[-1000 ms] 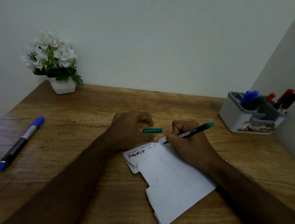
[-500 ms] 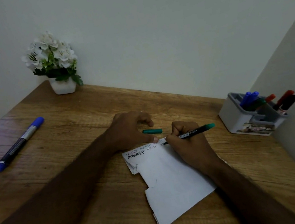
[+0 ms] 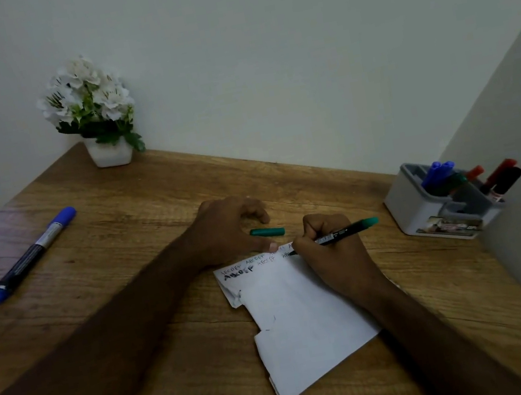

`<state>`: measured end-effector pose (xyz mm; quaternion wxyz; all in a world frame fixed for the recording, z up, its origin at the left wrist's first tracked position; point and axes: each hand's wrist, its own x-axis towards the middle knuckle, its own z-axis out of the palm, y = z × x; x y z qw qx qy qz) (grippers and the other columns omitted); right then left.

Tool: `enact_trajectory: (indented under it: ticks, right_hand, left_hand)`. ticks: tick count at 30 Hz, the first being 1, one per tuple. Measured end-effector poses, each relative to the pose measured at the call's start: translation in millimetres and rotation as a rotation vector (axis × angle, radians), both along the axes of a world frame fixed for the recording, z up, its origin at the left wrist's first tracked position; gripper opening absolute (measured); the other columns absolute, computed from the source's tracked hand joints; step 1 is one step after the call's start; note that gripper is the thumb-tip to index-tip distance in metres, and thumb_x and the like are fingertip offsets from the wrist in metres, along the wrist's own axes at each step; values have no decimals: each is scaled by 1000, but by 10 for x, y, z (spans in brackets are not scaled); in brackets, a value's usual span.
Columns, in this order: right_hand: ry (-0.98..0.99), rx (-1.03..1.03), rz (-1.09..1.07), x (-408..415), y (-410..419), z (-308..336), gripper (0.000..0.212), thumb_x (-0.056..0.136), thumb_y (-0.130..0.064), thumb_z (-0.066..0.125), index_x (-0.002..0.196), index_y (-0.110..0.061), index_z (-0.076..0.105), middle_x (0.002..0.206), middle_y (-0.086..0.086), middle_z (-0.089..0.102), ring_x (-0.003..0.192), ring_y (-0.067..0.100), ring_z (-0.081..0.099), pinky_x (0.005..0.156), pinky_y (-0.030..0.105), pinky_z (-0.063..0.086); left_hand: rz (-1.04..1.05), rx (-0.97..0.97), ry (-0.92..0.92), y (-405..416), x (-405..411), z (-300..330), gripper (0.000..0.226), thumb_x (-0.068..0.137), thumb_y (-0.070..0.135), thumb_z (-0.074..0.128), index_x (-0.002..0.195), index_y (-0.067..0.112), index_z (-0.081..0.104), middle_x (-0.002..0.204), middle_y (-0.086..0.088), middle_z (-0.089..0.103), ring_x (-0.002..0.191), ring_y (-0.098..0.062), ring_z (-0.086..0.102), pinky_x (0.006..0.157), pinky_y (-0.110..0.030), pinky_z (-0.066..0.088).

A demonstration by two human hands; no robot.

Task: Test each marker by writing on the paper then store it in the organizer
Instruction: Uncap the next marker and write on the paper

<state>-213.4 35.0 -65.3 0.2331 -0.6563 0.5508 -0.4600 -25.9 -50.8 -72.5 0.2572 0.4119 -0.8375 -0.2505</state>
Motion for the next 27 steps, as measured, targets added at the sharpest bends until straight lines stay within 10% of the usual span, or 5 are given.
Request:
enact_trajectory:
  ticks: [27]
  right_hand:
    - [-37,-1,-50,5,17,43,26,70,-6,58,55,0,37,53,4,40,52,10,35,47,21,28]
  left_hand:
    - [5,6,3,-12,-1,2,71,48,77,64,105,35,67,132,17,58,126,-7,49,114,-49,26]
